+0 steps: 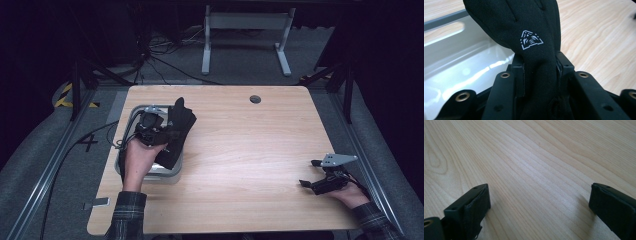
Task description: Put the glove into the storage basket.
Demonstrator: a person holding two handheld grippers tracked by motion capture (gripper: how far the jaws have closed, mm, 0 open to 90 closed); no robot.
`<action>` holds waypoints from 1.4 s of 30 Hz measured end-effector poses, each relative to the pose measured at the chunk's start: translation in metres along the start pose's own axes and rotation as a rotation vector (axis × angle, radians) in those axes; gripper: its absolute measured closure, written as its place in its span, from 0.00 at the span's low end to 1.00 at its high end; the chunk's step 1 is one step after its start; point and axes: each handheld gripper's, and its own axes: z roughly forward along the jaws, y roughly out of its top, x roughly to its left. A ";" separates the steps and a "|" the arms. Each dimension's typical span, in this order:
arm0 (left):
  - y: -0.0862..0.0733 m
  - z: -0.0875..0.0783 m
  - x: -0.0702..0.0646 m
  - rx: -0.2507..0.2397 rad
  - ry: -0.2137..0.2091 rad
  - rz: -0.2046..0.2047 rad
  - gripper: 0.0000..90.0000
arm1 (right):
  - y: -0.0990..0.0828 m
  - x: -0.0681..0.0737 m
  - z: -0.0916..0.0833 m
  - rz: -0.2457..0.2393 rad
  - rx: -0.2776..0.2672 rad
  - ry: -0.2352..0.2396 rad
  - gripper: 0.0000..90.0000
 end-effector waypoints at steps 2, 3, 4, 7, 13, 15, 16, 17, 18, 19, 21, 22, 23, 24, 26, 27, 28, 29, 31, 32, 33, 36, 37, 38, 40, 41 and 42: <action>-0.004 0.001 0.007 0.005 0.015 -0.015 0.75 | 0.000 0.000 0.000 0.000 0.000 0.000 0.05; -0.004 0.001 0.007 0.005 0.015 -0.015 0.75 | 0.000 0.000 0.000 0.000 0.000 0.000 0.05; -0.006 0.001 0.009 0.008 0.023 -0.027 0.75 | 0.000 0.000 0.000 0.000 0.000 0.001 0.05; -0.011 0.004 0.017 0.022 0.047 -0.043 0.75 | 0.000 0.000 0.000 0.000 0.000 0.001 0.05; -0.019 0.012 0.030 0.046 0.073 -0.073 0.75 | 0.000 0.000 0.000 0.001 0.000 0.002 0.05; -0.022 0.015 0.034 0.055 0.077 -0.080 0.75 | 0.000 0.000 0.000 0.001 0.000 0.002 0.05; -0.023 0.017 0.035 0.062 0.077 -0.087 0.75 | 0.000 0.000 0.000 0.000 0.000 0.002 0.05; -0.024 0.019 0.036 0.068 0.081 -0.088 0.75 | 0.000 0.000 0.000 0.001 0.000 0.002 0.05; -0.026 0.022 0.039 0.080 0.081 -0.095 0.75 | 0.000 0.000 0.000 0.001 0.000 0.002 0.05; -0.027 0.024 0.040 0.084 0.080 -0.094 0.74 | 0.000 0.000 0.000 0.001 0.000 0.002 0.05; -0.028 0.027 0.043 0.099 0.083 -0.104 0.74 | 0.000 0.000 0.000 0.001 0.000 0.002 0.05; -0.029 0.028 0.044 0.104 0.081 -0.108 0.73 | 0.000 0.000 0.000 0.001 0.000 0.002 0.05; -0.030 0.029 0.045 0.105 0.079 -0.110 0.73 | 0.000 0.000 0.000 0.001 0.000 0.002 0.05; -0.031 0.031 0.046 0.106 0.078 -0.112 0.73 | 0.000 0.000 0.000 0.001 0.000 0.002 0.05; -0.032 0.033 0.047 0.118 0.080 -0.113 0.72 | 0.000 0.000 0.000 0.001 0.000 0.002 0.05; -0.033 0.034 0.048 0.123 0.081 -0.111 0.72 | 0.000 0.000 0.000 0.001 0.000 0.002 0.05; -0.034 0.035 0.049 0.128 0.081 -0.112 0.72 | 0.000 0.000 0.000 0.000 0.000 0.002 0.05; -0.034 0.036 0.049 0.131 0.082 -0.116 0.71 | 0.000 0.000 0.000 0.001 0.000 0.002 0.05; -0.036 0.038 0.051 0.140 0.084 -0.116 0.70 | 0.000 0.000 0.000 0.001 0.000 0.002 0.05; -0.036 0.040 0.052 0.150 0.085 -0.125 0.68 | 0.000 0.000 0.000 0.001 0.000 0.002 0.05; -0.036 0.041 0.053 0.154 0.087 -0.125 0.66 | 0.000 0.000 0.000 0.001 0.000 0.002 0.05; -0.036 0.045 0.054 0.168 0.094 -0.130 0.61 | 0.000 0.000 0.000 0.001 0.000 0.002 0.05; -0.037 0.045 0.054 0.174 0.097 -0.128 0.59 | 0.000 0.000 0.000 0.001 0.000 0.002 0.05; -0.037 0.047 0.055 0.180 0.098 -0.131 0.57 | 0.000 0.000 0.000 0.001 0.000 0.002 0.05; -0.038 0.049 0.056 0.189 0.111 -0.128 0.54 | 0.000 0.000 0.000 0.001 0.000 0.002 0.05; -0.038 0.049 0.057 0.194 0.117 -0.135 0.51 | 0.000 0.000 0.000 0.001 0.000 0.002 0.05; -0.038 0.050 0.057 0.197 0.122 -0.136 0.49 | 0.000 0.000 0.000 0.000 0.000 0.002 0.05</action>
